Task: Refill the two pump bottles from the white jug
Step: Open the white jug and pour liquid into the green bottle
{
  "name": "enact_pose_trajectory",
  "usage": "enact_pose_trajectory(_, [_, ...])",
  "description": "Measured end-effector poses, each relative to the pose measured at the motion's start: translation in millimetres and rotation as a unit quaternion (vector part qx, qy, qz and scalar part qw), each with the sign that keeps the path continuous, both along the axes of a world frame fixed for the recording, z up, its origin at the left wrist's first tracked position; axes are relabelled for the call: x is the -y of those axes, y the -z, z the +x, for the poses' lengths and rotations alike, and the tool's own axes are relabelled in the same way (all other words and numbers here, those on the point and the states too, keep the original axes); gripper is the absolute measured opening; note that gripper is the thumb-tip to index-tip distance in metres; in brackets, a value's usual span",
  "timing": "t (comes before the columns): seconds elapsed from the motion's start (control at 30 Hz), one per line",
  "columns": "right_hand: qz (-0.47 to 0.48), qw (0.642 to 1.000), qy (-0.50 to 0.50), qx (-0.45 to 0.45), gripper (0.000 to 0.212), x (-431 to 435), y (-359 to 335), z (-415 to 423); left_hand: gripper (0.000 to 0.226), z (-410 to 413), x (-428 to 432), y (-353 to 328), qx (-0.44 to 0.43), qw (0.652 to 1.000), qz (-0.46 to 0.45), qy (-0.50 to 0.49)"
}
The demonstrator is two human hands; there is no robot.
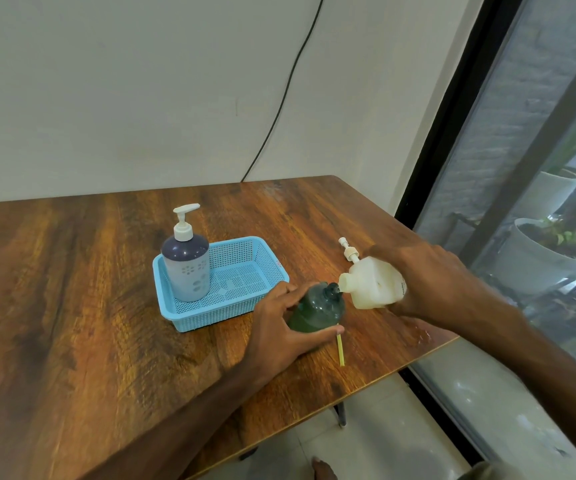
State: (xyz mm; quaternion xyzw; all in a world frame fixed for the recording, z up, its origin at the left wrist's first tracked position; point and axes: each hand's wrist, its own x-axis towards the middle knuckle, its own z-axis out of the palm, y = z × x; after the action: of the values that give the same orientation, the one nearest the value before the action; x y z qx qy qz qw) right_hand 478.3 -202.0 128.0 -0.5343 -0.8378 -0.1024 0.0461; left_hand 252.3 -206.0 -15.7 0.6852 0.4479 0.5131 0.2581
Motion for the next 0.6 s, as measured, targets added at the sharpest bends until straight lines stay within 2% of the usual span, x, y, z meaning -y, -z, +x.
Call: enact_pose_trajectory(0.6, [0.002, 1.000, 0.002, 0.014, 0.076, -0.5, -3.8, -2.2, 0.081, 0.0, -0.8, 1.0, -0.005, 1.000, 0.002, -0.003])
